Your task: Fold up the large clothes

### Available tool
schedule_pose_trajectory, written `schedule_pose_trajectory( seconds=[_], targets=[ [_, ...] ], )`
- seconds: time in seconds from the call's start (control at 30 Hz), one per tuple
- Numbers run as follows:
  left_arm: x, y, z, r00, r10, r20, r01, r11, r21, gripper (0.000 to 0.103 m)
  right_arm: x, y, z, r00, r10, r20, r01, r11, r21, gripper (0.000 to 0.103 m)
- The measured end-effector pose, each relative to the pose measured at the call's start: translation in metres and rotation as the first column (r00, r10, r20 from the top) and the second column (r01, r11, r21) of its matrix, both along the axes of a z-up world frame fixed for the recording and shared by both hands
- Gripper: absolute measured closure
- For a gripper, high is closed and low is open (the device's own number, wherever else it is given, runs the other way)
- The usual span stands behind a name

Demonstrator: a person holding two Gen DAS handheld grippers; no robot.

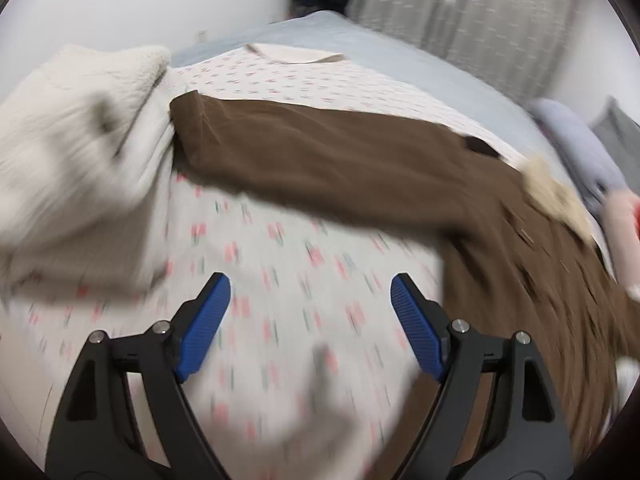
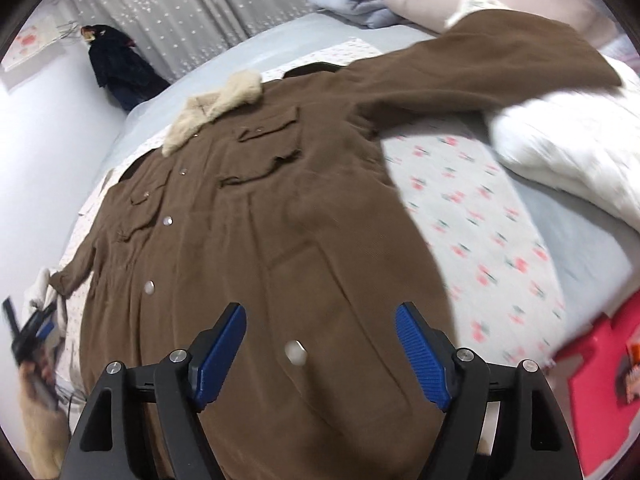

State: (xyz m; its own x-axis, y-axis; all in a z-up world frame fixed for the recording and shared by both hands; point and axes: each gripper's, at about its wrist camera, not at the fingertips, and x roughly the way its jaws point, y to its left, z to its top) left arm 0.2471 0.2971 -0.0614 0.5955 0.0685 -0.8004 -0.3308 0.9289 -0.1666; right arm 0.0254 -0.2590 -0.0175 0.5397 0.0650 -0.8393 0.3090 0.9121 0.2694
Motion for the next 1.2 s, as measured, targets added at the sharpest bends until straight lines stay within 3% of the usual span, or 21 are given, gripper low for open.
schedule_pose_trajectory(
  seconds=[0.17, 0.27, 0.3, 0.37, 0.4, 0.47, 0.53, 0.6, 0.67, 0.73, 0.8, 0.87, 0.9, 0.93, 1.1, 1.2],
  targets=[
    [0.072, 0.048, -0.035, 0.985, 0.167, -0.039, -0.168, 0.985, -0.027, 0.021, 0.028, -0.006, -0.005, 1.0, -0.019, 0.008, 0.019, 1.0, 0.014, 0.024],
    [0.092, 0.078, -0.051, 0.953, 0.302, -0.02, -0.302, 0.951, -0.061, 0.026, 0.038, -0.018, -0.007, 0.999, -0.047, 0.007, 0.047, 0.999, 0.009, 0.023],
    [0.097, 0.085, -0.055, 0.944, 0.33, -0.022, -0.331, 0.941, -0.071, 0.038, 0.038, -0.022, -0.008, 0.999, -0.054, 0.006, 0.054, 0.999, 0.009, 0.023],
    [0.107, 0.094, -0.058, 0.926, 0.378, -0.013, -0.378, 0.925, -0.042, 0.089, 0.044, -0.033, -0.011, 0.997, -0.072, 0.008, 0.072, 0.997, 0.015, 0.023],
    [0.111, 0.095, -0.054, 0.924, 0.383, -0.005, -0.383, 0.923, -0.036, 0.097, 0.046, -0.038, -0.012, 0.997, -0.08, 0.011, 0.08, 0.997, 0.019, 0.023],
    [0.107, 0.092, -0.031, 0.917, 0.394, 0.066, -0.392, 0.919, -0.04, 0.098, 0.053, -0.051, -0.015, 0.995, -0.099, 0.019, 0.099, 0.995, 0.025, 0.023],
    [0.098, 0.081, 0.006, 0.91, 0.365, 0.199, -0.375, 0.927, 0.018, 0.097, 0.058, -0.063, -0.017, 0.992, -0.125, 0.015, 0.125, 0.992, 0.012, 0.023],
    [0.095, 0.075, 0.025, 0.895, 0.357, 0.267, -0.395, 0.913, 0.101, 0.097, 0.061, -0.077, -0.016, 0.988, -0.156, 0.016, 0.156, 0.988, -0.002, 0.023],
    [0.108, 0.076, 0.018, 0.905, 0.377, 0.199, -0.412, 0.893, 0.181, 0.095, 0.062, -0.094, -0.014, 0.981, -0.19, 0.032, 0.19, 0.982, 0.001, 0.023],
    [0.125, 0.077, 0.003, 0.912, 0.403, 0.076, -0.408, 0.873, 0.266, 0.084, 0.061, -0.113, -0.01, 0.972, -0.23, 0.056, 0.229, 0.973, 0.018, 0.023],
    [0.129, 0.074, -0.001, 0.92, 0.392, 0.006, -0.381, 0.89, 0.249, 0.076, 0.056, -0.134, -0.003, 0.958, -0.273, 0.085, 0.271, 0.962, 0.039, 0.023],
    [0.12, 0.062, 0.006, 0.934, 0.356, 0.023, -0.352, 0.91, 0.219, 0.05, 0.049, -0.156, 0.007, 0.941, -0.317, 0.119, 0.312, 0.948, 0.055, 0.023],
    [0.117, 0.056, 0.011, 0.942, 0.334, 0.04, -0.335, 0.92, 0.204, 0.03, 0.043, -0.17, 0.014, 0.928, -0.344, 0.142, 0.339, 0.939, 0.062, 0.021],
    [0.115, 0.048, 0.016, 0.95, 0.305, 0.06, -0.311, 0.932, 0.187, 0.025, 0.038, -0.183, 0.019, 0.915, -0.369, 0.161, 0.363, 0.929, 0.068, 0.02],
    [0.103, 0.001, 0.03, 0.983, 0.177, 0.05, -0.182, 0.978, 0.106, 0.024, 0.019, -0.252, 0.04, 0.817, -0.521, 0.245, 0.519, 0.851, 0.082, 0.02],
    [0.105, -0.033, 0.03, 0.994, 0.097, 0.047, -0.101, 0.992, 0.071, 0.022, 0.017, -0.286, 0.036, 0.763, -0.592, 0.259, 0.591, 0.802, 0.09, 0.02]
  ],
)
